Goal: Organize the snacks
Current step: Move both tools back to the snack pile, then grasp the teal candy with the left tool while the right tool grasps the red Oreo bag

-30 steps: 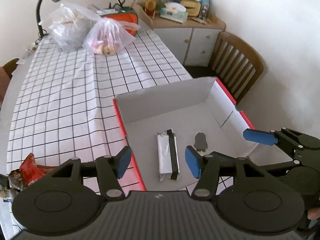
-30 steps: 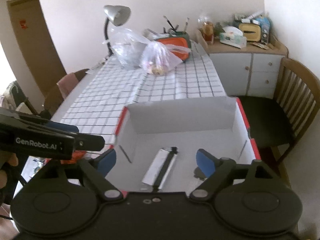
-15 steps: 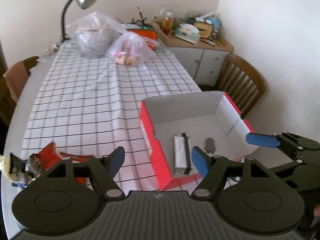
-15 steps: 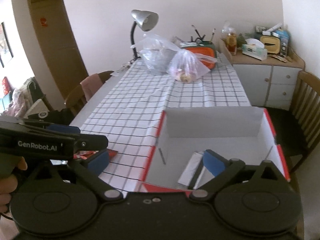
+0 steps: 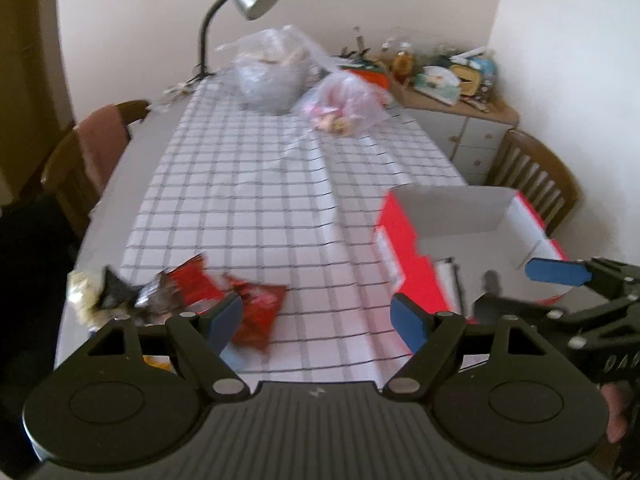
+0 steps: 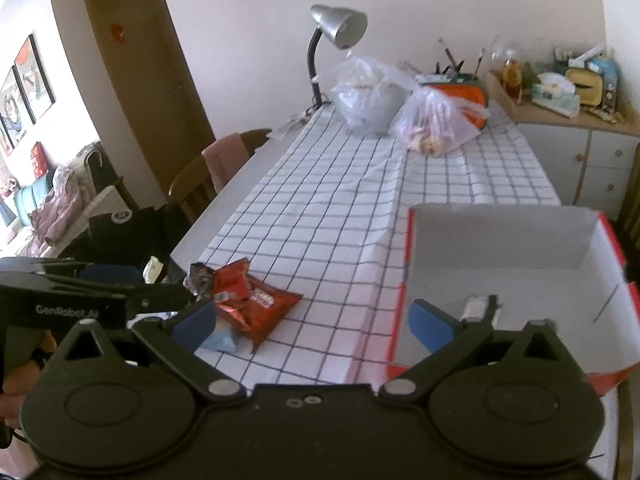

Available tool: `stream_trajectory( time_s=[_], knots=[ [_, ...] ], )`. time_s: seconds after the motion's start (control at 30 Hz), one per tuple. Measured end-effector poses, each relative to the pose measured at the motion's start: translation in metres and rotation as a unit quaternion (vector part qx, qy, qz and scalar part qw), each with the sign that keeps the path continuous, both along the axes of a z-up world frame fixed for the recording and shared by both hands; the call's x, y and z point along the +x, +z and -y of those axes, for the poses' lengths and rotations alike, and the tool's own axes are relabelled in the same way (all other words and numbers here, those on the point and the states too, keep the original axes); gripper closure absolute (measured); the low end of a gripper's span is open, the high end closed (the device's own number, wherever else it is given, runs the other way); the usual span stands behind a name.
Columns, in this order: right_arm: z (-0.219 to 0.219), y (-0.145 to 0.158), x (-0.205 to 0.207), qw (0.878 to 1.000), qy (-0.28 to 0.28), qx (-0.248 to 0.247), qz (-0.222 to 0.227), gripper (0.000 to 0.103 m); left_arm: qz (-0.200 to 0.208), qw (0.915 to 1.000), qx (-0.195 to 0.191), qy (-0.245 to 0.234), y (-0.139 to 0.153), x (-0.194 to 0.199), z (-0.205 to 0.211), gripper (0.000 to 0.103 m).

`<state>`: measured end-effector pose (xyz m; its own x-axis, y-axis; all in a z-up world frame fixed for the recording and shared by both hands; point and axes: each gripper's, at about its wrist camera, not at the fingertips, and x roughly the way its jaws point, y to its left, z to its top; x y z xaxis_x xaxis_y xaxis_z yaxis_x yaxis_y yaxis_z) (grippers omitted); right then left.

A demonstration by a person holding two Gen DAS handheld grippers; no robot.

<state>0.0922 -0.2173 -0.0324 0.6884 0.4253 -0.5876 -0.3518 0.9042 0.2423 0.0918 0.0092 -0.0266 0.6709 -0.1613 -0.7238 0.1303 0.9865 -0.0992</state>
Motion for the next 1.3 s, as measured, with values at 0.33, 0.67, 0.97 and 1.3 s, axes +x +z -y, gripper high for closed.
stream_trajectory(
  time_s=[0.33,0.67,0.97,1.3],
  knots=[
    [-0.054,-0.024,0.023,0.999,0.018,-0.004,-0.037,0.0,-0.036,0.9984,0.005,0.043,-0.025,-0.005,-0.081,0.022],
    [-0.102,-0.061,0.067,0.996,0.007,-0.01,-0.09,0.002,-0.068,0.9961,-0.003,0.055,-0.052,0.007,-0.14,0.022],
    [-0.125,-0.098,0.099,0.99,-0.021,0.001,-0.14,0.007,-0.113,0.9915,0.004,0.064,-0.093,0.024,-0.177,0.023],
    [-0.136,-0.13,0.124,0.981,-0.079,0.004,-0.176,0.017,-0.154,0.9861,0.014,0.06,-0.136,0.051,-0.197,0.033]
  ],
)
